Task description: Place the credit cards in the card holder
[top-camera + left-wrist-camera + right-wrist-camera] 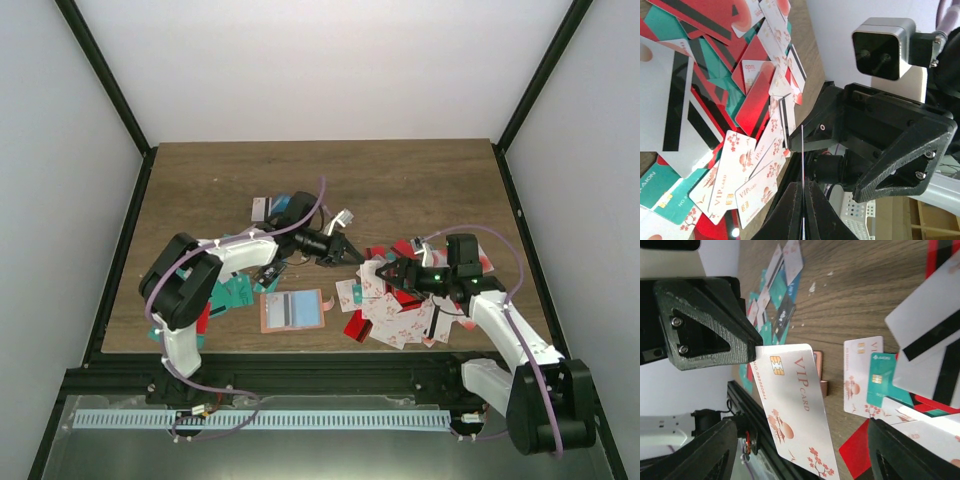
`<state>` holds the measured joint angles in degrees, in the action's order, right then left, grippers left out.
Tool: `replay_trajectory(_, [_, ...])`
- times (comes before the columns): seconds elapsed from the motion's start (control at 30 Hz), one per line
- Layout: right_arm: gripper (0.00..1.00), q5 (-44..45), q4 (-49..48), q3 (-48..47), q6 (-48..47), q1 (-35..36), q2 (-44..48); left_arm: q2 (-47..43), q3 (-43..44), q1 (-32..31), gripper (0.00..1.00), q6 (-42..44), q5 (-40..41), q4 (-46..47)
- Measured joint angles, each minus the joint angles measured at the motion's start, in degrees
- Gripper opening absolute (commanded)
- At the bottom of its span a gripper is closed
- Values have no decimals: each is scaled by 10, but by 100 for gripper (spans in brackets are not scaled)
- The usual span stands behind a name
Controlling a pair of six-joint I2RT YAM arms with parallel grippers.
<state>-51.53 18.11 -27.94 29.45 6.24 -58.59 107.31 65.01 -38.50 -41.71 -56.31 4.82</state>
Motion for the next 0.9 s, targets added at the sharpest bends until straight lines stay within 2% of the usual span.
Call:
replay_trajectory(0.43, [49, -95, -36, 9, 1, 0, -5, -30, -4, 0, 4, 2, -21, -15])
replay_trajectory(0.73, [11, -132, -71, 23, 20, 0, -9, -31, -4, -1, 4, -1, -26, -15])
replay_trajectory(0.83, [1, -137, -80, 27, 28, 0, -9, -35, -4, -1, 4, -2, -29, -15])
replay_trajectory(0.9, [1, -145, -88, 28, 34, 0, -9, -37, -4, 0, 4, -2, -26, -16])
